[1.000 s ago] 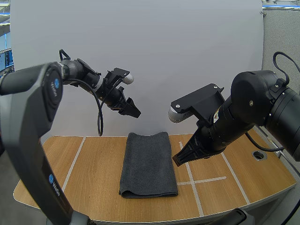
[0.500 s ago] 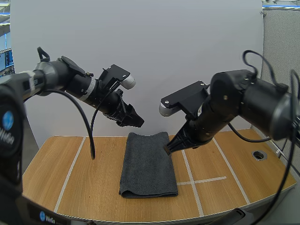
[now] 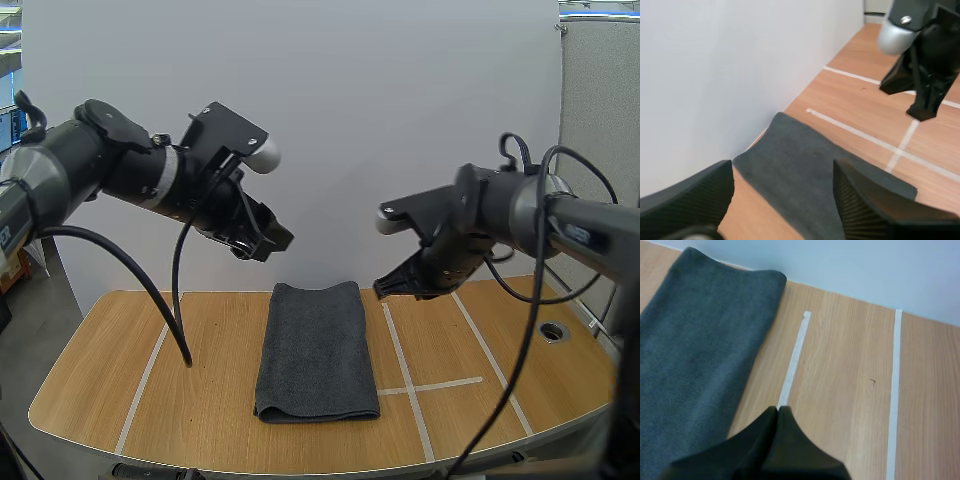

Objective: Fold the towel

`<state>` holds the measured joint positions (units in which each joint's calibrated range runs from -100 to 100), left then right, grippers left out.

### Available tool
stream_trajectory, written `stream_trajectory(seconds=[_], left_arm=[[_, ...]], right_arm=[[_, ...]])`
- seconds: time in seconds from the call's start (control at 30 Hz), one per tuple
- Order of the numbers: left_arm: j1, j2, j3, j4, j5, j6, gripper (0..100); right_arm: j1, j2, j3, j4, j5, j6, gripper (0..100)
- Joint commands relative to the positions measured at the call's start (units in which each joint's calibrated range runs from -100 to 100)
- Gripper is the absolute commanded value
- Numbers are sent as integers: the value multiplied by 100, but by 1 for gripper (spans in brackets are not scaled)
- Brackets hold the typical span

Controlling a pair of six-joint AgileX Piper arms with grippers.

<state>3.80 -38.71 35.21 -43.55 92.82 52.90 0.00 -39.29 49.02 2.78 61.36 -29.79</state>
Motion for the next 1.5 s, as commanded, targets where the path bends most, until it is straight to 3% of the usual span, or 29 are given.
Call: stream_trajectory(seconds=[0.0, 0.1, 0.2, 0.6, 0.8, 0.97, 1.13, 1.27, 1.47], left_arm=[[380, -79, 21, -264, 344, -130, 92], [496, -79, 21, -475, 456, -130, 92], [522, -79, 21, -575, 422, -130, 92], [522, -79, 21, -499, 110, -173, 92], [522, -79, 21, -499, 110, -173, 92], [573, -79, 21, -499, 113, -173, 92], [573, -201, 21, -499, 113, -173, 92], [573, -339, 21, -499, 113, -173, 92], [573, -382, 21, -499, 113, -173, 92]], right_arm=[[-1286, 914, -22, 3267, 299, -3200, 0], [-1735, 1628, -197, 4371, 1135, -4431, 0], [-1897, 2359, -537, 4855, 1762, -5112, 0], [-1897, 4197, -2027, 5686, 2573, -5278, 0], [-1675, 5047, -2792, 5727, 3044, -5263, 0], [-1388, 5593, -3233, 5811, 3236, -5147, 46], [-1093, 6078, -3660, 5811, 2921, -4959, 74], [-941, 6476, -4002, 5811, 2535, -4726, 80], [-875, 7008, -4653, 5906, 2521, -4453, 81]])
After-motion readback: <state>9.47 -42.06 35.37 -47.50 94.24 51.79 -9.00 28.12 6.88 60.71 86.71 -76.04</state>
